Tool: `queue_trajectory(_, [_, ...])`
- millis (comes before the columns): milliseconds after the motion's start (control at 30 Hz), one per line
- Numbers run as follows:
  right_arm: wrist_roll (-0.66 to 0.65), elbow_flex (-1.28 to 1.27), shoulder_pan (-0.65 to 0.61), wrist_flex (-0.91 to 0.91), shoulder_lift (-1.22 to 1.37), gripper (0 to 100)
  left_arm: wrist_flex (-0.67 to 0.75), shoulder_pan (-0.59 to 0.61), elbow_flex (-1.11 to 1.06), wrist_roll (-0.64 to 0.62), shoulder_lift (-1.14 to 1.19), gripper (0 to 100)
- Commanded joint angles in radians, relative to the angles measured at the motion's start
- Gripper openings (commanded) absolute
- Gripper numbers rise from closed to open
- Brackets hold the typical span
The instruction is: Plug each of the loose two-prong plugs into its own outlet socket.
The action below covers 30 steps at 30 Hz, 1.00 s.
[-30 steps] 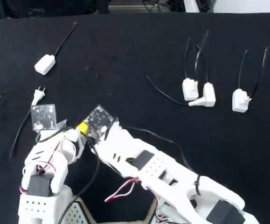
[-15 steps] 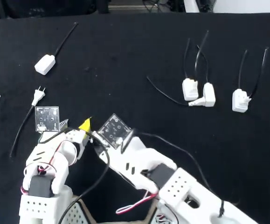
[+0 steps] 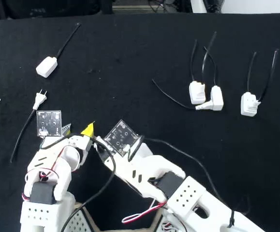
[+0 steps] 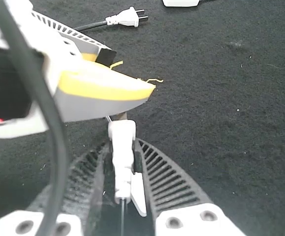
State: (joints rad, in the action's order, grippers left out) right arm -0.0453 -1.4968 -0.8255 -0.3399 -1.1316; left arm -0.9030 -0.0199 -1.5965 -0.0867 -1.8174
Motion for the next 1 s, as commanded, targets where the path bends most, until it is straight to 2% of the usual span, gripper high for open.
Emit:
queue_trajectory(0, [0.008, 0.048, -0.008, 0.005, -0.059, 1.0, -0.005, -0.012, -0.001, 0.009, -0.003, 22])
queue_trajectory(133, [0.009, 0.045, -0.008, 0.008, -0.058, 1.0, -0.005, -0.01, -0.001, 0.009, -0.003, 22])
queue_trajectory(300, [0.081, 0.048, -0.006, 0.011, -0.059, 1.0, -0.005, -0.01, -0.001, 0.009, -0.003, 22])
queue_trajectory(967, [0.126, 0.048, 0.014, 0.04, -0.059, 1.0, -0.003, -0.015, -0.008, 0.008, -0.003, 22])
